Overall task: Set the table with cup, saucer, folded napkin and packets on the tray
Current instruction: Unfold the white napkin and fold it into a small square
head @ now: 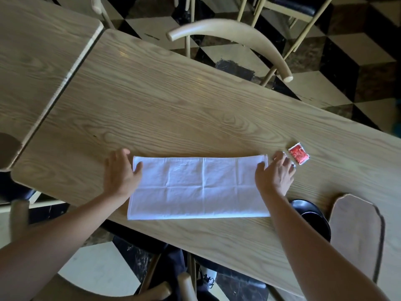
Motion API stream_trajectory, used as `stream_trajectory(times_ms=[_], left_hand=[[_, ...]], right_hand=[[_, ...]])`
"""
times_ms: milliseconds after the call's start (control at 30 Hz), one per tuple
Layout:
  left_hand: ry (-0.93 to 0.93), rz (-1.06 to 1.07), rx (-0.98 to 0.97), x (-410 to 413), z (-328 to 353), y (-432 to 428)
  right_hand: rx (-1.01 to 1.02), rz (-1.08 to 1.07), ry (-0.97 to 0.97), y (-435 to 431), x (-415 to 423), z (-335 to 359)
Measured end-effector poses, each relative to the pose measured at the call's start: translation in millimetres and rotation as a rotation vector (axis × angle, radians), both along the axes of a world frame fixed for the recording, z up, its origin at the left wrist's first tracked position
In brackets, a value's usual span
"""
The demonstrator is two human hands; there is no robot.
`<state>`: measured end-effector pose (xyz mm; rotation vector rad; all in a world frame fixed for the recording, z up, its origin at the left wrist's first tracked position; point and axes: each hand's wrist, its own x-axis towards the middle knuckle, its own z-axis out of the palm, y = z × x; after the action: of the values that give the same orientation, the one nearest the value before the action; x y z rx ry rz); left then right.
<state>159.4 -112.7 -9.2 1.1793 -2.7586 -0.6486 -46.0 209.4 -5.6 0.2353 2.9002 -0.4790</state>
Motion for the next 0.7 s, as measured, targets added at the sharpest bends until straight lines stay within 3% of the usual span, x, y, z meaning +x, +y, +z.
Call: stream_trajectory(times_ms=[67,167,300,467,700], left_hand=[[-0.003,-0.244,-0.154,7,2,20],[-0.153,-0.498,-0.121,14,-7,55],[-0.358,-0.641,-0.126,21,-26,73],[-0.363,-0.732,-0.205,45,-41,46],[-0.315,-0.738,-0.277,67,-53,35]], right_hand=[[0.040,0.114,0.058,-13,27,6],[0.004,0.414,-0.058,-38,78,3],[0.047,0.688,-0.180,-54,133,-17],[0.224,0.762,-0.154,-17,136,-42],[0.321,0.694,-0.055,44,108,-56]])
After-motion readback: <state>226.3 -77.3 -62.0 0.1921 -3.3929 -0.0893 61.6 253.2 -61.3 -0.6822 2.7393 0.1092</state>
